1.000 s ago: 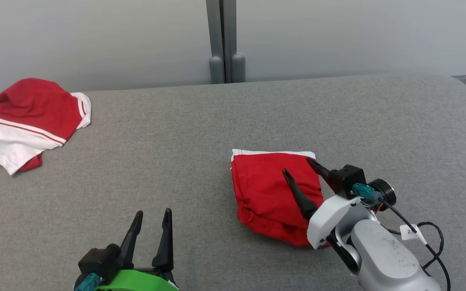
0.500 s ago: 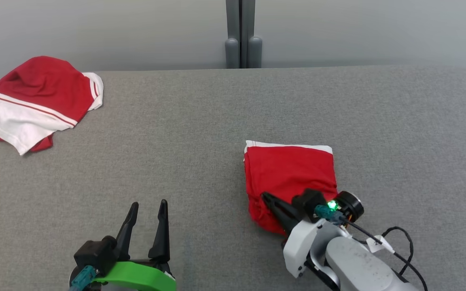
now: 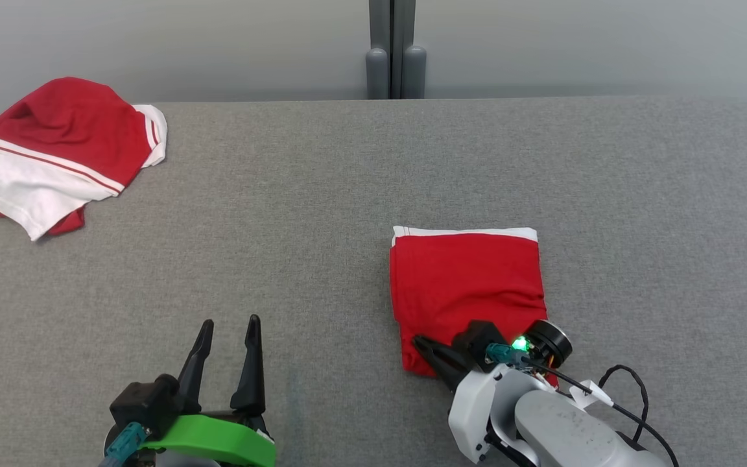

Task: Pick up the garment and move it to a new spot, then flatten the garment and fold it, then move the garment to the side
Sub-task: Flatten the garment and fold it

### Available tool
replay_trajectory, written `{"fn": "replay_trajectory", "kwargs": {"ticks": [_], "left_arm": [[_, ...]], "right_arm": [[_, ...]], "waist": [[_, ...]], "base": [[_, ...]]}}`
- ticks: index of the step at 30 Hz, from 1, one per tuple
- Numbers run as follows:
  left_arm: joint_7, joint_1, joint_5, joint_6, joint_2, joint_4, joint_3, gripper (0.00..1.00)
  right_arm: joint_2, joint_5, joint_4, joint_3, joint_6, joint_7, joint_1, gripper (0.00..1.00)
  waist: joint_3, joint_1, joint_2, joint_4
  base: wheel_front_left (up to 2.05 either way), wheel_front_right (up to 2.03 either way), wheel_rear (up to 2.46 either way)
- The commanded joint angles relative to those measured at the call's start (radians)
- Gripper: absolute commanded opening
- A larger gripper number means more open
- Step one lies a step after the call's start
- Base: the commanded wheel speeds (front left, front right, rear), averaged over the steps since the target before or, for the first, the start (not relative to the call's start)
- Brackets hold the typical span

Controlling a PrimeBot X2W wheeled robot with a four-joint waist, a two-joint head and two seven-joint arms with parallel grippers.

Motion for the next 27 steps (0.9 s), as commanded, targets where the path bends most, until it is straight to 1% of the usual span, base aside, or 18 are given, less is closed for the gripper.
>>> {"fn": "replay_trajectory", "kwargs": {"ticks": [1, 3, 7, 8, 9, 11, 13, 14, 15, 20, 27], "left_arm": [[-0.001, -0.015, -0.001, 0.000, 0.001, 0.000, 0.005, 1.00], [-0.001, -0.017, 0.001, 0.000, 0.001, -0.001, 0.007, 1.00], [-0.001, -0.017, 0.006, 0.001, 0.001, -0.002, 0.014, 1.00], [-0.001, -0.018, 0.010, 0.000, 0.002, -0.003, 0.016, 1.00], [-0.001, -0.019, 0.013, 0.000, 0.001, -0.004, 0.017, 1.00], [-0.001, -0.023, 0.021, 0.000, 0.002, -0.006, 0.020, 1.00], [-0.001, -0.026, 0.036, -0.002, 0.001, -0.004, 0.023, 1.00], [-0.001, -0.035, 0.049, -0.004, 0.002, -0.001, 0.023, 1.00], [-0.001, -0.038, 0.058, -0.006, 0.002, 0.005, 0.023, 1.00], [-0.001, -0.008, 0.067, -0.007, 0.002, 0.003, 0.026, 1.00], [-0.001, 0.044, 0.052, 0.002, 0.002, 0.004, 0.047, 1.00]], "right_arm": [[-0.004, 0.007, 0.006, 0.005, -0.001, -0.004, -0.008, 0.00], [-0.004, 0.012, 0.007, 0.008, -0.001, -0.004, -0.009, 0.00], [-0.003, 0.003, -0.045, -0.006, -0.001, -0.004, -0.011, 0.00], [-0.004, -0.006, -0.064, -0.015, -0.001, -0.004, -0.010, 0.11], [-0.004, -0.011, -0.081, -0.022, -0.001, -0.004, -0.005, 0.27], [-0.004, -0.027, -0.120, -0.040, -0.001, -0.004, 0.008, 0.46], [-0.004, -0.043, -0.168, -0.074, -0.001, -0.004, 0.021, 1.00], [-0.004, -0.066, -0.227, -0.136, -0.001, -0.004, 0.044, 1.00], [-0.004, -0.101, -0.297, -0.242, -0.001, -0.004, 0.091, 1.00], [-0.004, -0.120, -0.373, -0.414, -0.001, -0.004, 0.174, 1.00], [-0.004, -0.088, -0.460, -0.630, -0.001, -0.003, 0.317, 1.00]], "waist": [[0.002, 0.0000, 0.0000, -0.006], [0.002, 0.0000, 0.0000, -0.012], [-0.001, 0.0000, 0.0000, -0.025], [-0.003, 0.0000, 0.0000, -0.028], [-0.005, 0.0000, 0.0000, -0.030], [-0.011, 0.0000, 0.0000, -0.036], [-0.021, 0.0000, 0.0000, -0.042], [-0.037, 0.0000, 0.0000, -0.050], [-0.061, 0.0000, 0.0000, -0.063], [-0.083, 0.0000, 0.0000, -0.081], [-0.101, 0.0000, 0.0000, -0.098]], "base": [[0.00, 0.00, 0.00], [0.00, 0.00, 0.00], [0.00, 0.00, 0.00], [0.00, 0.00, 0.00], [0.00, 0.00, 0.00], [0.00, 0.00, 0.00], [0.00, 0.00, 0.00], [0.00, 0.00, 0.00], [0.00, 0.00, 0.00], [0.00, 0.00, 0.00], [0.00, 0.00, 0.00]]}}
